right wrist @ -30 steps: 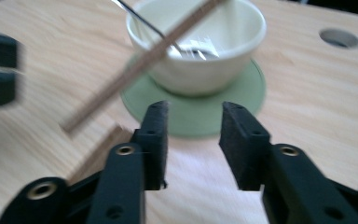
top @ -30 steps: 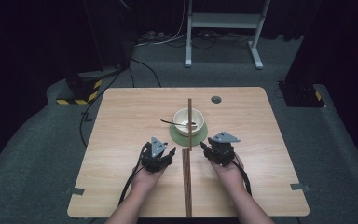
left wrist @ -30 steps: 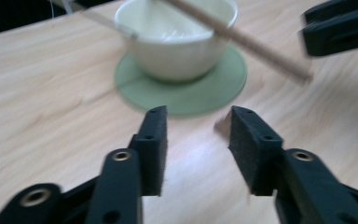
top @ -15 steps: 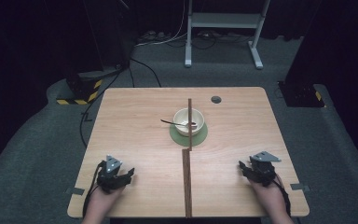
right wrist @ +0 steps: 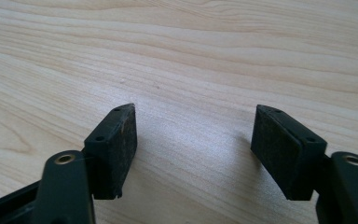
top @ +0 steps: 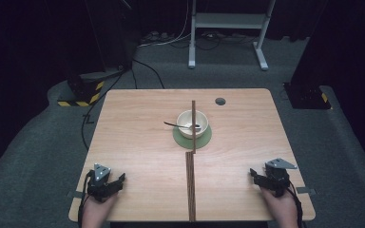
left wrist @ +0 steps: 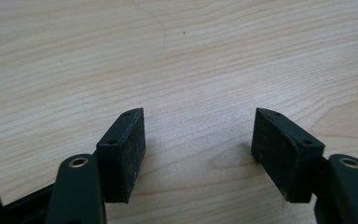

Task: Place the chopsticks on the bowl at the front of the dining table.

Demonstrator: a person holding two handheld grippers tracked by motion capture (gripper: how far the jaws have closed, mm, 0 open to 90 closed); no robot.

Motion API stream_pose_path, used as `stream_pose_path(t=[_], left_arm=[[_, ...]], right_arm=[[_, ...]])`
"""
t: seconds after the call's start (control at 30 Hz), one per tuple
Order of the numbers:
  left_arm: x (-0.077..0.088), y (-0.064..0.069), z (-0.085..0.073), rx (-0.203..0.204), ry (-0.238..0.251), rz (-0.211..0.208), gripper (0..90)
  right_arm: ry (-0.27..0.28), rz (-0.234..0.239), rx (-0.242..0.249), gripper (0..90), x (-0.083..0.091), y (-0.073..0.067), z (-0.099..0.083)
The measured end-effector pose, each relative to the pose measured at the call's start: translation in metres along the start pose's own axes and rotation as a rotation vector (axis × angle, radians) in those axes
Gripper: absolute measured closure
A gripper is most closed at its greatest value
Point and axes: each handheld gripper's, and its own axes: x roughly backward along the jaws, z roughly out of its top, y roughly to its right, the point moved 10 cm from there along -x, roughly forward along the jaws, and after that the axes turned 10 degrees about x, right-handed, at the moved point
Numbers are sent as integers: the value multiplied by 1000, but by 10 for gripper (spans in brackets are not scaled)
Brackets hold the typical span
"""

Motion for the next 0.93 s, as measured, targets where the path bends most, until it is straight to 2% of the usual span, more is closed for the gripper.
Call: stream_pose_path(t=[0.07, 0.1, 0.13, 0.33, 0.93], left_arm=[[0, 0, 0, -6, 1, -8, 348], [-1, 3, 1, 26, 17, -11, 348], [-1, 3, 1, 28, 20, -12, 348], [0, 2, 0, 17, 8, -10, 349], [0, 2, 0, 19, 9, -12, 348]], right_arm=[[-4, 20, -26, 311, -1, 0, 0], [-3, 20, -26, 311, -1, 1, 0], [-6, 19, -25, 309, 0, 0, 0], [1, 13, -21, 310, -1, 0, 0], [-5, 21, -18, 311, 0, 0, 0]])
